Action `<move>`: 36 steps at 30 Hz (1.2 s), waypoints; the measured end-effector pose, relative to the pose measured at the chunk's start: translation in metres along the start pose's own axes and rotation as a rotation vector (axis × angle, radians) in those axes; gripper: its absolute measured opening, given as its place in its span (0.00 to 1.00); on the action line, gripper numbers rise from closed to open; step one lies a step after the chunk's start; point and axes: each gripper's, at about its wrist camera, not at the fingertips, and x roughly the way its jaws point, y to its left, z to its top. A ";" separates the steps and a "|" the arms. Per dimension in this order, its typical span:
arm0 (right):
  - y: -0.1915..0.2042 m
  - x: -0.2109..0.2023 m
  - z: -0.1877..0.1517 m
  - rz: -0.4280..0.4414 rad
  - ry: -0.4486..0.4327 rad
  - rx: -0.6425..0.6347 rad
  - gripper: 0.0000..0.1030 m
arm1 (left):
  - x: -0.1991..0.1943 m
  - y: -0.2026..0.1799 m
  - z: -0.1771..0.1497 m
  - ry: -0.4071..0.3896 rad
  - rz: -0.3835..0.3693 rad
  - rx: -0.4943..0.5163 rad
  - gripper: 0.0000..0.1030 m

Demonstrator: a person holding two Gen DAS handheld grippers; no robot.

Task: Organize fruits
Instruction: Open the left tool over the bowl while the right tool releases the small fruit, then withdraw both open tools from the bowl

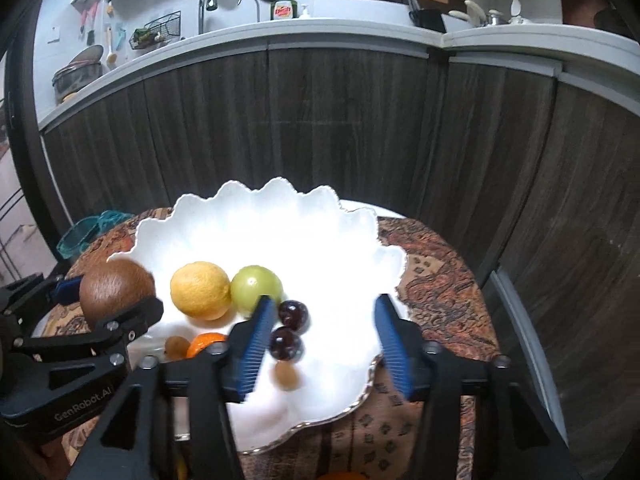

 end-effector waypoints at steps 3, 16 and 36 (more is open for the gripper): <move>-0.003 -0.003 0.001 -0.013 -0.011 0.007 0.66 | -0.009 0.000 0.002 -0.033 0.027 0.005 0.79; -0.013 -0.034 0.005 -0.060 -0.056 0.043 0.88 | -0.045 -0.001 0.003 -0.099 0.076 0.007 0.99; -0.020 -0.093 -0.024 -0.098 -0.076 0.071 0.89 | -0.087 -0.012 -0.038 -0.112 0.063 0.022 1.00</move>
